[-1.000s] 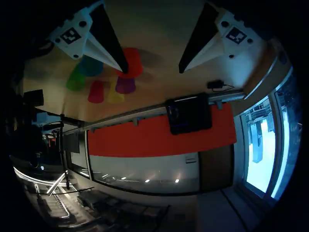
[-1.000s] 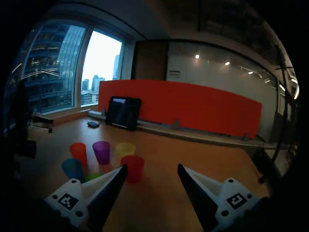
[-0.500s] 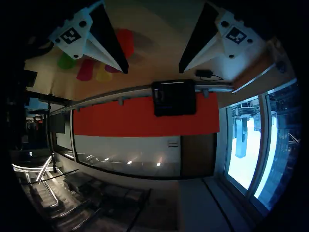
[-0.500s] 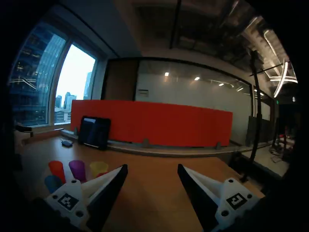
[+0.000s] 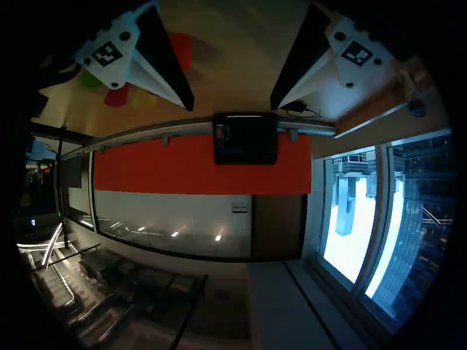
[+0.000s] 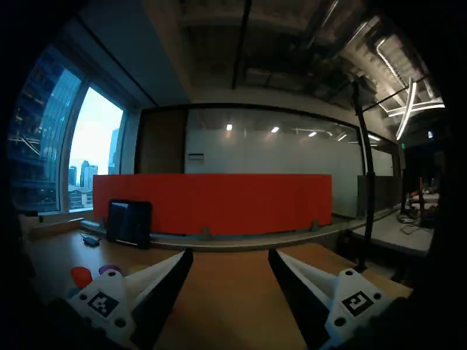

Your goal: Pour water

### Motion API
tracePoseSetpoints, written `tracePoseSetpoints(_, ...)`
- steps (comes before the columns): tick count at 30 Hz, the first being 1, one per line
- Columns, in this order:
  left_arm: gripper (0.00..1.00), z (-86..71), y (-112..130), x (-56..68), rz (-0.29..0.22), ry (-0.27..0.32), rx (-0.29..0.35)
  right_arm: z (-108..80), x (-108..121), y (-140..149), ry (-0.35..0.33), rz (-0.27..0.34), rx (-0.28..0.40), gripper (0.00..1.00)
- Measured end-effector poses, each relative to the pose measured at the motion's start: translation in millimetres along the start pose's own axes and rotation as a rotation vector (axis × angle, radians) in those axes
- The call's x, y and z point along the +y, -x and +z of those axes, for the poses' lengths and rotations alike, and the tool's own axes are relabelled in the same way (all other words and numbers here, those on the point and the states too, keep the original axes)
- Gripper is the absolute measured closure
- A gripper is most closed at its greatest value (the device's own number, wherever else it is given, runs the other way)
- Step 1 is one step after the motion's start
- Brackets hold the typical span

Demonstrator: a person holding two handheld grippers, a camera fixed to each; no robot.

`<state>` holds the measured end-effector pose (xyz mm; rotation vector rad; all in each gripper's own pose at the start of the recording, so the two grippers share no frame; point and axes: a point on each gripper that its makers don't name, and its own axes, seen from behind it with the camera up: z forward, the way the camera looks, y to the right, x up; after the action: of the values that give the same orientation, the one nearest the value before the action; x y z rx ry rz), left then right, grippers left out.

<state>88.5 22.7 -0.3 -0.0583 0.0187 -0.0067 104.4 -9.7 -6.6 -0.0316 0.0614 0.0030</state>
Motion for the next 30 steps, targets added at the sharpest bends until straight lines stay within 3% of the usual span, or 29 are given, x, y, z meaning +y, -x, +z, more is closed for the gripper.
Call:
tracePoseSetpoints(11,0.03,-3.1,3,1.0,0.058,-0.047,0.034,-8.0,4,1,0.013,-0.023,-0.008,0.0)
tracePoseSetpoints(23,0.03,-5.7,32,-1.3,0.036,-0.067,0.044,-16.8,4,7,0.027,-0.038,-0.027,0.0)
tracePoseSetpoints(30,0.03,-7.5,51,-10.9,0.026,-0.076,0.034,-21.7,5,10,0.038,-0.035,-0.032,0.0)
